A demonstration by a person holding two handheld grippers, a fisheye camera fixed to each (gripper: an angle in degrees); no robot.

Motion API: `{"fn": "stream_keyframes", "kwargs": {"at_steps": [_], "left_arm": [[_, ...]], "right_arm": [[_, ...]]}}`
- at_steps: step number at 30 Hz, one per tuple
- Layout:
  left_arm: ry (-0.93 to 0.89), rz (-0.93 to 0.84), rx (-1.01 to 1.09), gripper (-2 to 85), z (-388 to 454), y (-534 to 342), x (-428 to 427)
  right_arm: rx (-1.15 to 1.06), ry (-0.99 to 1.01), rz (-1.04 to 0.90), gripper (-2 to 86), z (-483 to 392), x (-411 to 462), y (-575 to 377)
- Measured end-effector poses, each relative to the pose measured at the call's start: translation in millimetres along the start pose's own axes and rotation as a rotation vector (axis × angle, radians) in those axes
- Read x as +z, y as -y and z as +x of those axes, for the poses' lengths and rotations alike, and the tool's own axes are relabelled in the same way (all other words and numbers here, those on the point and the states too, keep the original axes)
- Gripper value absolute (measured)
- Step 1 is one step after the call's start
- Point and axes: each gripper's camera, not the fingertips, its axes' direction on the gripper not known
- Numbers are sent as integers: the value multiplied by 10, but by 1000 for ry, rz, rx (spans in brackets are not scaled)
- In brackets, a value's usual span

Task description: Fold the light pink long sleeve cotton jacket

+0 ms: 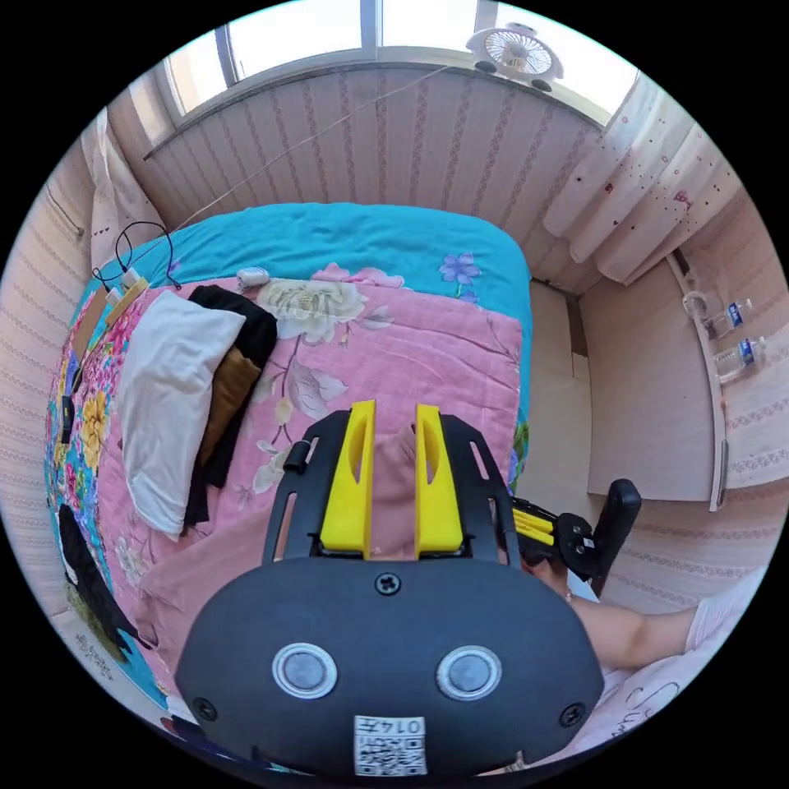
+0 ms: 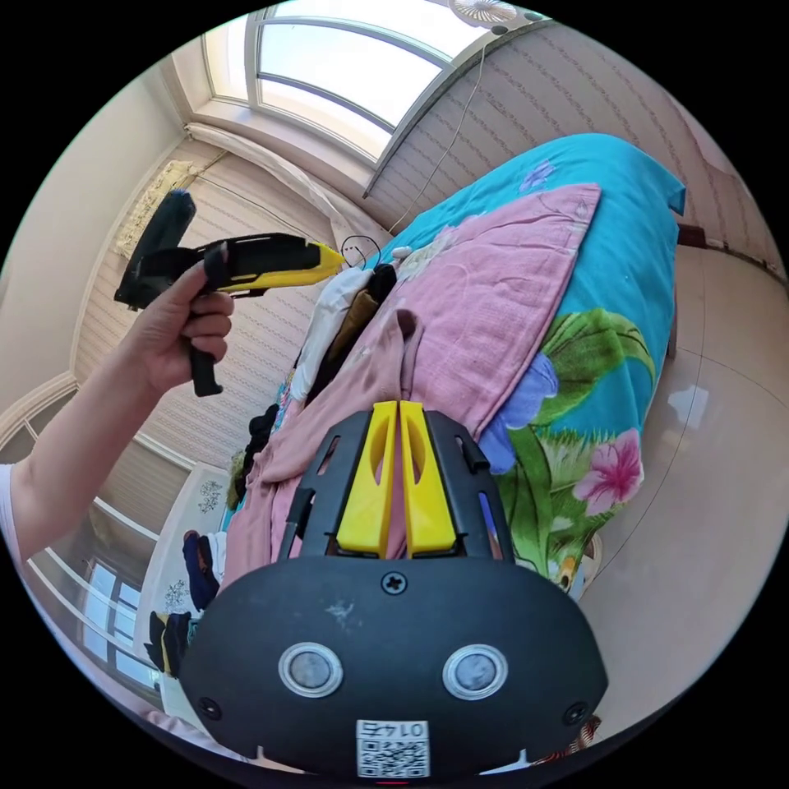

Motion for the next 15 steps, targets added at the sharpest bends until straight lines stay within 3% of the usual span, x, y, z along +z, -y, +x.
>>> {"fn": "stream_keyframes", "kwargs": {"at_steps": [3,7,15], "left_arm": [[-86,70,-26,74,-111,-516,-647],[-132,107,-108,65,-252,-1925,-1502],[-59,133,-735,64,-363,-5488,-2947]], "right_arm": [[-8,10,20,-1,-103,-85,-18],[-39,35,30,-1,-298,-241,-26],[-26,-11,-60,0,-698,-362,-18]]}}
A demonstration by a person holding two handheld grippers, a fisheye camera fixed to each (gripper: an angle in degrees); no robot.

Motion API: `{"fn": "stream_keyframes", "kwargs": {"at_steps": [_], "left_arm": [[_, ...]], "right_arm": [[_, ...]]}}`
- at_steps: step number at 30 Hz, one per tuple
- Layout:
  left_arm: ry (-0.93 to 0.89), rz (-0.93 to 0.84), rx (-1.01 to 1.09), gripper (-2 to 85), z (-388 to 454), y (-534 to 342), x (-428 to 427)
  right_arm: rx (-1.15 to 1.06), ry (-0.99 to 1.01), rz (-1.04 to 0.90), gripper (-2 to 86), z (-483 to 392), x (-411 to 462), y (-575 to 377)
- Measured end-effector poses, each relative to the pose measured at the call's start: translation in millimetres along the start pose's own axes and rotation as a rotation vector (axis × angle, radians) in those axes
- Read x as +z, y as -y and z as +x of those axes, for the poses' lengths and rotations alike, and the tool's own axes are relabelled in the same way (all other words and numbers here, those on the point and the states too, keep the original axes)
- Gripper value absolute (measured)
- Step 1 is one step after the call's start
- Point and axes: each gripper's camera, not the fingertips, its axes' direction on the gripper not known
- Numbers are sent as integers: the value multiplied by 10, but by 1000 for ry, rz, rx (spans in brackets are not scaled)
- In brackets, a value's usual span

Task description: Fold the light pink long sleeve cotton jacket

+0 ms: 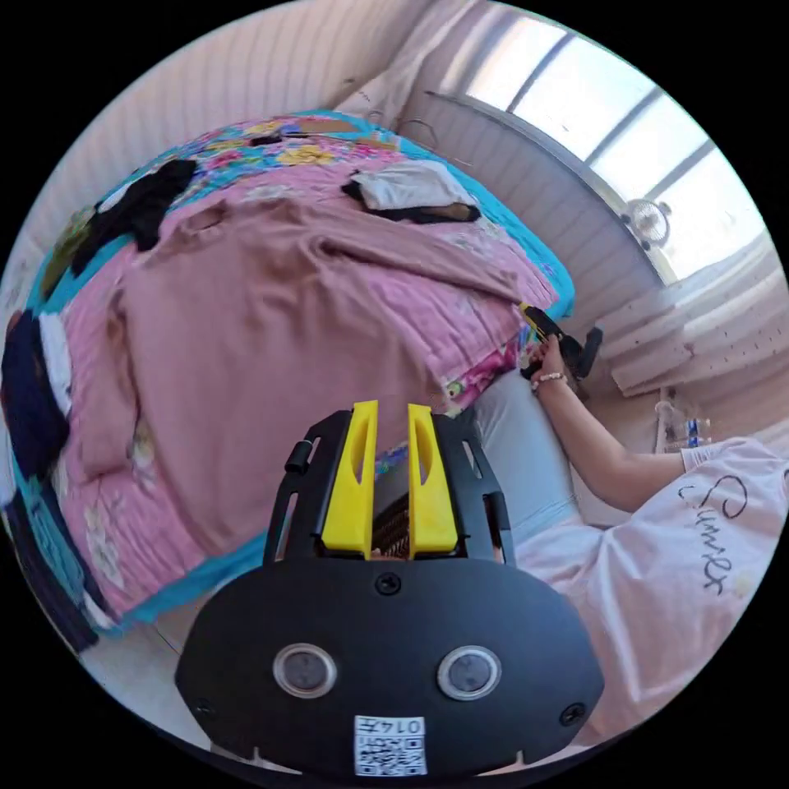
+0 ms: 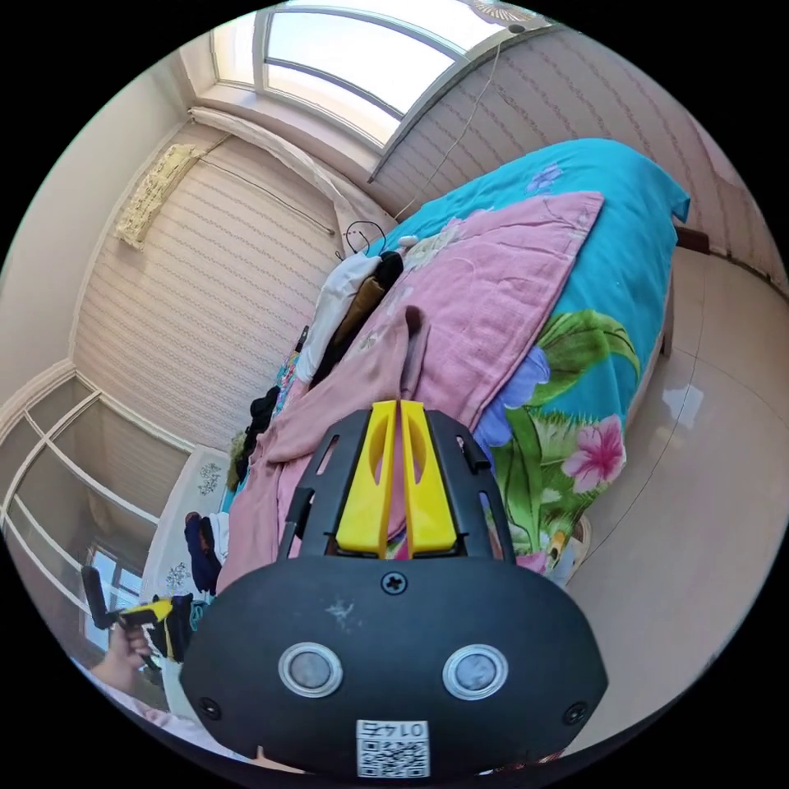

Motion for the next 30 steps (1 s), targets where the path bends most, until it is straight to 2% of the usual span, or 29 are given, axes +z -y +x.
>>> {"fn": "stream_keyframes", "kwargs": {"at_steps": [3,5,8,11,18,24,30], "left_arm": [[67,117,-213,64,-552,-971,-665],[72,186,-348,64,-867,-1586,-1054],[57,275,-442,64,-1139,-2091,-1436],[-12,375,-493,63,-1366,-2372,-1775],[-50,518,-493,63,-1718,-2669,-2490],[11,571,-564,64,-2323,-2958,-3042],[59,574,-638,81,-3186,-3095,-3514]], "right_arm": [[45,-7,-14,0,-133,-144,-48],[-12,-6,-57,2,-408,-339,-116],[-137,19,-129,9,-861,-553,-257],[-227,100,-239,19,-1343,-700,-355],[-502,279,-302,32,-2786,-965,-320],[-790,379,-543,59,-4348,-436,-743],[-1140,401,-914,85,-5863,552,-1902]]}}
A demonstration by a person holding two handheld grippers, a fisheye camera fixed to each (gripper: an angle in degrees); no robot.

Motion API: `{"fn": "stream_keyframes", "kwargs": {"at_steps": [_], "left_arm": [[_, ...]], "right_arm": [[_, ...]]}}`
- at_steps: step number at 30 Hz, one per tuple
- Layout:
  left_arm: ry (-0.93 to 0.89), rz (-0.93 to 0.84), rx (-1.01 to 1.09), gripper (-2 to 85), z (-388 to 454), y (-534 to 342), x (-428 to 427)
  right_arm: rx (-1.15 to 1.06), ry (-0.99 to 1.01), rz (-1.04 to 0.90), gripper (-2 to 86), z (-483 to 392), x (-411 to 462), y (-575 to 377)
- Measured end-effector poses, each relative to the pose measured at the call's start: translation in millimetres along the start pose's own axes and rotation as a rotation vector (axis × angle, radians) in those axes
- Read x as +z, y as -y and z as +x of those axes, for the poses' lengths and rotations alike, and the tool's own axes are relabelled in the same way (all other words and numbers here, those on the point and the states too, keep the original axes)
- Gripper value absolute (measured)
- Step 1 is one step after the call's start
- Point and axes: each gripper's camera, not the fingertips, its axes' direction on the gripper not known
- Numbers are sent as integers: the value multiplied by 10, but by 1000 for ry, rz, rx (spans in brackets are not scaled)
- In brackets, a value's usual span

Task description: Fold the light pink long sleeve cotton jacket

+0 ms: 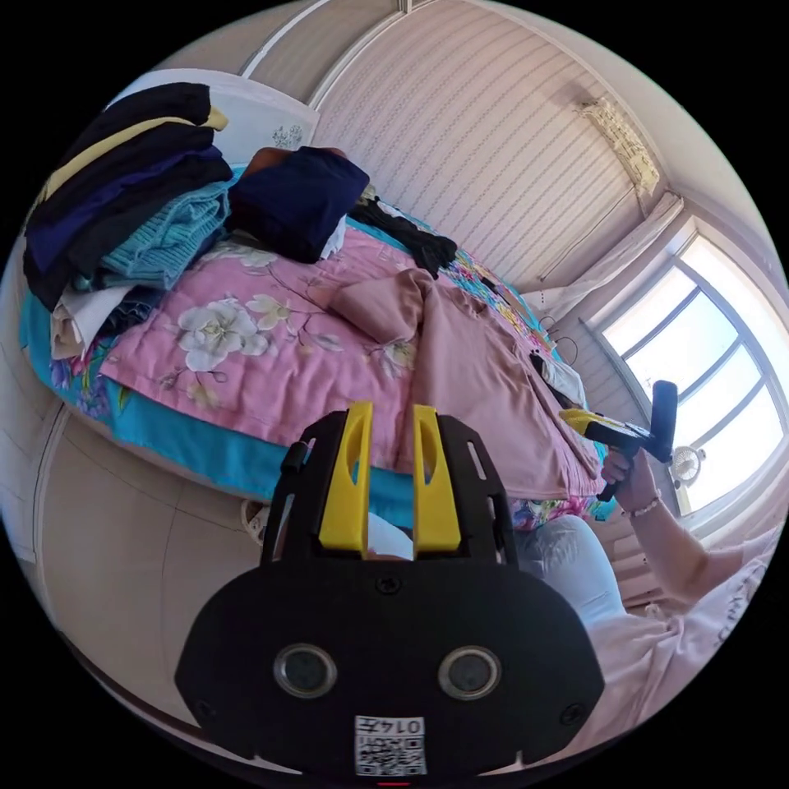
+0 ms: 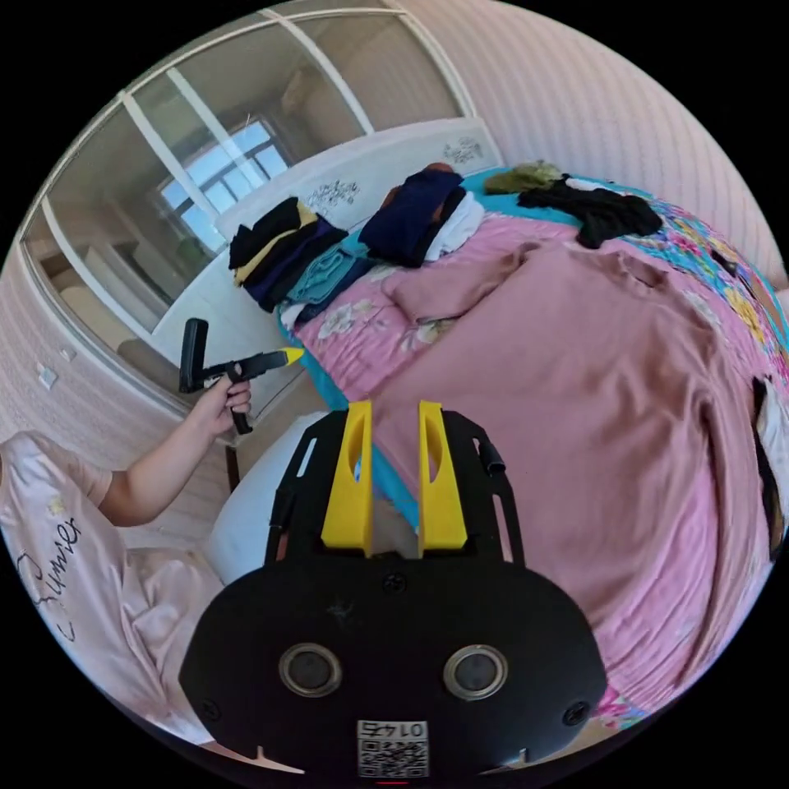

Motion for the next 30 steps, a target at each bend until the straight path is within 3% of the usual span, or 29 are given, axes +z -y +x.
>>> {"fn": "stream_keyframes", "kwargs": {"at_steps": [7,10,15,18,24,30], "left_arm": [[79,-99,94,100,-515,1112,202],[74,-85,137,108,-596,1590,303],[67,-187,73,97,-781,2204,591],[4,-199,42,52,-862,2368,597],[-64,-140,170,34,-655,2561,-157],[-3,-39,296,40,-442,2901,-1219]], "right_arm": [[11,120,-109,118,-277,1117,1548],[50,70,-208,137,-272,1456,1978],[216,-8,-148,133,-79,1556,2470],[313,61,-116,100,63,1496,2742],[188,176,-70,46,-84,1065,3305],[48,453,48,40,-362,494,3843]]}}
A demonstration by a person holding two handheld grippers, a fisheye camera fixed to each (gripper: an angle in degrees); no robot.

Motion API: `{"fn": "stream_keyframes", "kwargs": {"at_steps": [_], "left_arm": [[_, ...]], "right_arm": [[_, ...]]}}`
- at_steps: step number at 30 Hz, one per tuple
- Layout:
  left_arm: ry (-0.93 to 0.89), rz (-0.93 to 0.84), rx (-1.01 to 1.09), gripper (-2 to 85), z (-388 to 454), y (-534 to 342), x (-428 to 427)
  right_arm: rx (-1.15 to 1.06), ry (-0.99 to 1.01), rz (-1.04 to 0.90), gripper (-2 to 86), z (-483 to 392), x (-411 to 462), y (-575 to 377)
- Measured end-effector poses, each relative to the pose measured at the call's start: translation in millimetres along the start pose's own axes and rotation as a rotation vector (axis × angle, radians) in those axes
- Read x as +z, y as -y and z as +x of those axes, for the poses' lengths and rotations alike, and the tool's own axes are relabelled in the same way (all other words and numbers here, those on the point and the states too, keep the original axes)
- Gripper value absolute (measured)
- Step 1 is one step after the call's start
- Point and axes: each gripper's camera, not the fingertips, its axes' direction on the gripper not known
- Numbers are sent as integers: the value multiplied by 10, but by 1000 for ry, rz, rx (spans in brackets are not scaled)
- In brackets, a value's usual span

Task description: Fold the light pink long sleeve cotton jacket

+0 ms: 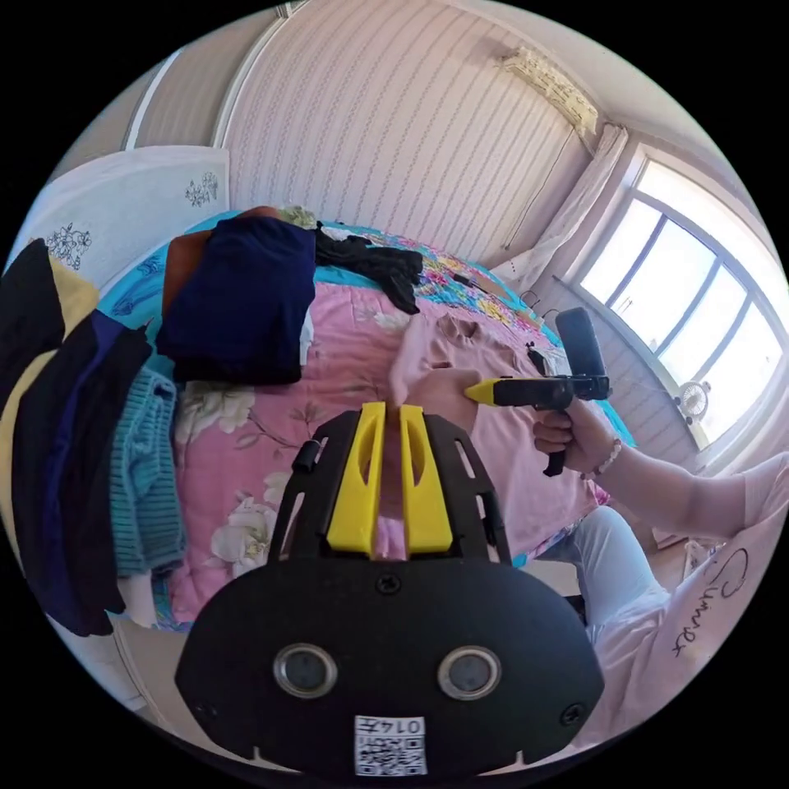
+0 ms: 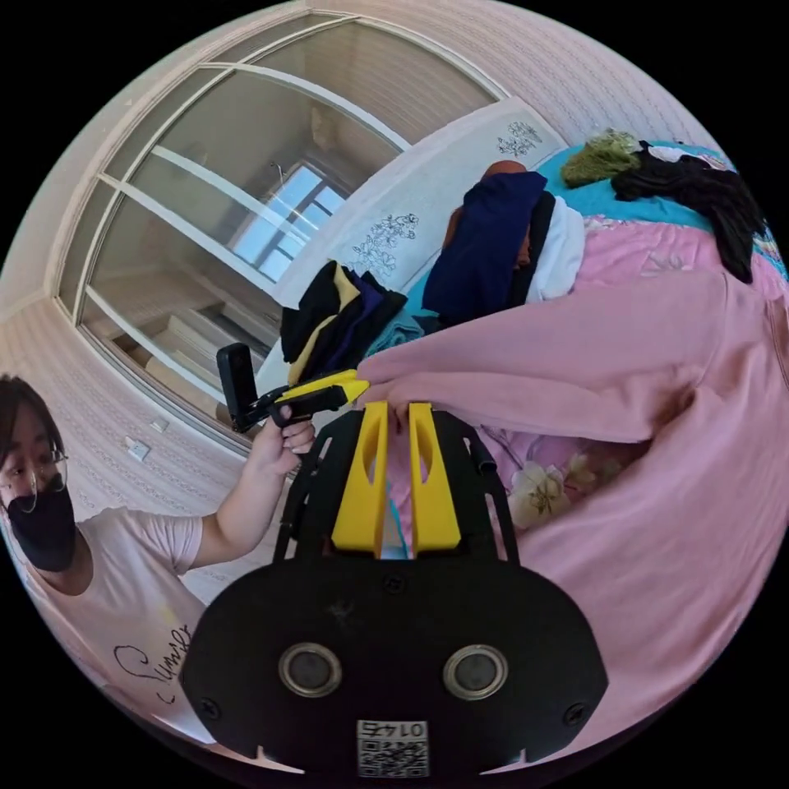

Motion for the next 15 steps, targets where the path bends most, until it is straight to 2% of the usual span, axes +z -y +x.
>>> {"fn": "stream_keyframes", "kwargs": {"at_steps": [3,6,8,12,15], "left_arm": [[62,-65,-55,50,-269,190,95],[79,-169,-176,52,-601,82,319],[115,-199,-210,58,-735,-120,342],[152,-213,-255,61,-929,-375,289],[95,-220,-337,73,-1160,-463,370]], "right_arm": [[45,-18,-50,48,41,147,173],[135,-114,-275,46,157,488,193],[98,-197,-390,41,123,570,149],[62,-326,-450,39,142,406,222],[93,-423,-439,42,238,194,484]]}}
